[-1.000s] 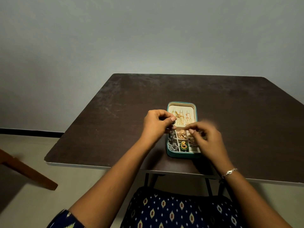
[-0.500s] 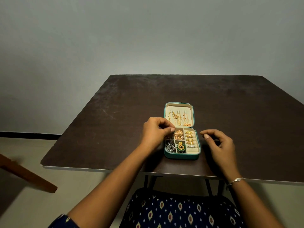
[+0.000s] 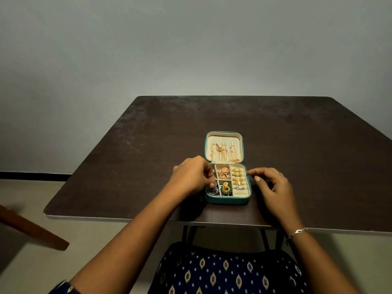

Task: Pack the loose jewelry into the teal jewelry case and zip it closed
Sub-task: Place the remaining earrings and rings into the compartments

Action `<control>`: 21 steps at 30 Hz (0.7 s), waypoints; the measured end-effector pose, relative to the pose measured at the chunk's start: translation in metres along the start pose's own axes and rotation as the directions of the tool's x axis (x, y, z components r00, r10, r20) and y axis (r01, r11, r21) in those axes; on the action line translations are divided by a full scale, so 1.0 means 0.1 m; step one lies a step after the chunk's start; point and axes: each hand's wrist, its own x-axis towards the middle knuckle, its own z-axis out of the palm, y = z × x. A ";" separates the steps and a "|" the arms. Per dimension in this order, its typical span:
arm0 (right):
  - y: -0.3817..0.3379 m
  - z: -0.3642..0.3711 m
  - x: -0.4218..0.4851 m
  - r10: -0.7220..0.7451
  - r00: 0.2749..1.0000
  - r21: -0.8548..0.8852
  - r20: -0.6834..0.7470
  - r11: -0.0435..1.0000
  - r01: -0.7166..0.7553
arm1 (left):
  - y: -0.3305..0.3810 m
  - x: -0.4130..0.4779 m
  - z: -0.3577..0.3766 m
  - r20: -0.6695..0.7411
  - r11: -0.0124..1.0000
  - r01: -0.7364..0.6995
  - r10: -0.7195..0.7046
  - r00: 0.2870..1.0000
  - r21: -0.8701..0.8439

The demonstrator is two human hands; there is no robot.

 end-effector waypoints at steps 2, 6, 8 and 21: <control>-0.02 0.01 -0.02 -0.064 0.998 -0.093 0.020 0.994 0.066 | 0.01 -0.01 0.01 0.009 0.998 0.006 -0.006 1.000 0.062; -0.04 0.06 -0.11 -0.263 0.963 -0.351 0.052 0.898 0.265 | 0.00 0.00 0.00 0.034 0.998 0.002 -0.005 0.999 0.067; -0.01 0.08 -0.16 -0.335 0.936 -0.490 0.112 0.801 0.345 | -0.02 0.01 0.00 0.036 1.000 0.000 0.000 0.999 0.021; -0.07 0.13 -0.21 -0.271 0.936 -0.631 0.223 0.692 0.351 | -0.11 0.08 0.39 -0.351 0.974 -0.139 0.069 0.934 -0.179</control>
